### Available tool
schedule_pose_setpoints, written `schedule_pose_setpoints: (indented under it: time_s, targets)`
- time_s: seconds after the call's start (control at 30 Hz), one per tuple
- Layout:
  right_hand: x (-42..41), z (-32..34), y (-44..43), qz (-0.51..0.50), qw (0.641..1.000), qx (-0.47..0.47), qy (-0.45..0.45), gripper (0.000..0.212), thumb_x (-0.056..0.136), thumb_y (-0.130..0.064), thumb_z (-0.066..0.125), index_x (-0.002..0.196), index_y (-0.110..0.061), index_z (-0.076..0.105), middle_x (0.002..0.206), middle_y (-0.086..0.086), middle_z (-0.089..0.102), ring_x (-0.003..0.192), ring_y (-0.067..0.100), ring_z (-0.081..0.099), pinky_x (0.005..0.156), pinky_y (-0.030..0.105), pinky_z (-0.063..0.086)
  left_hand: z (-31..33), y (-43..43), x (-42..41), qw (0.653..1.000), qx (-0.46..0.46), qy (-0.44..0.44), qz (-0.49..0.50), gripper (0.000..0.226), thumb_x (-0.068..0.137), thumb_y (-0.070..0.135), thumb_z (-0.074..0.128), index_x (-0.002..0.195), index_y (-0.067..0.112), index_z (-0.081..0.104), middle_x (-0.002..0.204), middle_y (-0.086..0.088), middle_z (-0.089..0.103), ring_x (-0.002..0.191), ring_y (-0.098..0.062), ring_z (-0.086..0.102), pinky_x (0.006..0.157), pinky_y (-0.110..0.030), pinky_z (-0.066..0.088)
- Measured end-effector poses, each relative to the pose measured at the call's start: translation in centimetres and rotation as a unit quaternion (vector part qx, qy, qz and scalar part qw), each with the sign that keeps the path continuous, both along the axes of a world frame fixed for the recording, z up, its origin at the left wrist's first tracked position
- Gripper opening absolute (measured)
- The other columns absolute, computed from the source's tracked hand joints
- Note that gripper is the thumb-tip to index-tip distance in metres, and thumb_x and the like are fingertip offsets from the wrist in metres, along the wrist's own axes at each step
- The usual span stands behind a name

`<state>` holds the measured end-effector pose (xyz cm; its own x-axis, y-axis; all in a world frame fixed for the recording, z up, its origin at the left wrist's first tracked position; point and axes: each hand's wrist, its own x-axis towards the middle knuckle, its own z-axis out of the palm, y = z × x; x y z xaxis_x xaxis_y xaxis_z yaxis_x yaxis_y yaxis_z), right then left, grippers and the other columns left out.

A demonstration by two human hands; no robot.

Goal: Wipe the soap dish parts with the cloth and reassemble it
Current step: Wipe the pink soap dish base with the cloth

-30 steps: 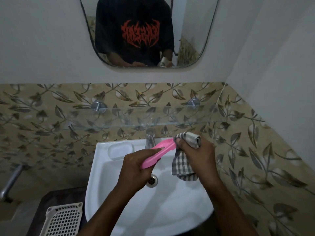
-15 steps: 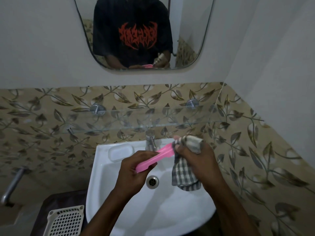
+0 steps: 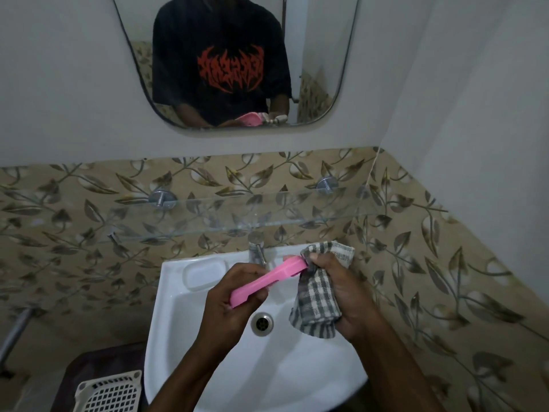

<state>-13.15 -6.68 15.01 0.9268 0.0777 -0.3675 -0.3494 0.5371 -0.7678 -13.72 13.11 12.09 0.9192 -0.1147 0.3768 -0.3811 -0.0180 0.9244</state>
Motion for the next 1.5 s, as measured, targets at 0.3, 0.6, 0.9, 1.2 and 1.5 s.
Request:
schedule_pose_setpoints:
  time_s: [0.3,0.6,0.9,1.2,1.5]
  targets:
    - [-2.3,2.6,3.2,-0.031,0.891,-0.376,-0.255,0.019,0.081,-0.028,0.068,0.096,-0.017,0.070,0.092,-0.004,0.072,0.090,0.009,0.068,0.079,0.024,0.055,1.8,-1.0,0.7,0.964,0.232,-0.079,0.103,0.028,0.078,0.019,0.071,0.103,0.032,0.072,0.093,0.018,0.074,0.084,0.005,0.064,0.070,-0.009,0.046]
    - [-4.3,3.0,5.0,-0.097,0.674,-0.616,-0.396,0.021,0.077,-0.032,0.072,0.096,-0.026,0.066,0.093,-0.007,0.064,0.077,0.008,0.063,0.069,0.016,0.051,2.3,-1.7,0.2,0.967,0.177,-0.118,0.143,0.044,0.071,0.008,0.068,0.108,0.031,0.075,0.097,0.034,0.068,0.097,0.014,0.060,0.080,-0.006,0.043]
    - [-3.4,4.2,3.8,-0.090,0.692,-0.601,-0.390,0.015,0.077,-0.029,0.065,0.088,-0.021,0.071,0.083,-0.008,0.064,0.074,0.005,0.059,0.070,0.018,0.049,1.3,-1.1,0.4,0.951,0.187,-0.146,0.198,0.064,0.062,-0.010,0.068,0.111,0.030,0.066,0.104,0.024,0.065,0.093,0.008,0.059,0.079,-0.032,0.048]
    - [-2.7,3.3,3.9,-0.104,0.704,-0.614,-0.342,0.010,0.076,-0.023,0.072,0.085,-0.019,0.072,0.080,-0.006,0.066,0.072,0.005,0.059,0.069,0.015,0.047,0.6,-0.4,0.5,0.935,0.233,-0.169,0.209,0.048,0.060,-0.009,0.066,0.097,0.018,0.078,0.096,0.020,0.065,0.092,-0.006,0.060,0.079,-0.036,0.047]
    - [-3.9,2.7,4.5,-0.156,0.736,-0.563,-0.342,0.017,0.072,-0.017,0.078,0.088,-0.018,0.072,0.083,-0.009,0.065,0.076,0.003,0.061,0.073,0.009,0.047,3.3,-0.4,1.0,0.921,0.294,-0.151,0.207,0.039,0.067,0.010,0.058,0.098,0.021,0.079,0.093,0.004,0.078,0.089,-0.010,0.066,0.080,-0.019,0.045]
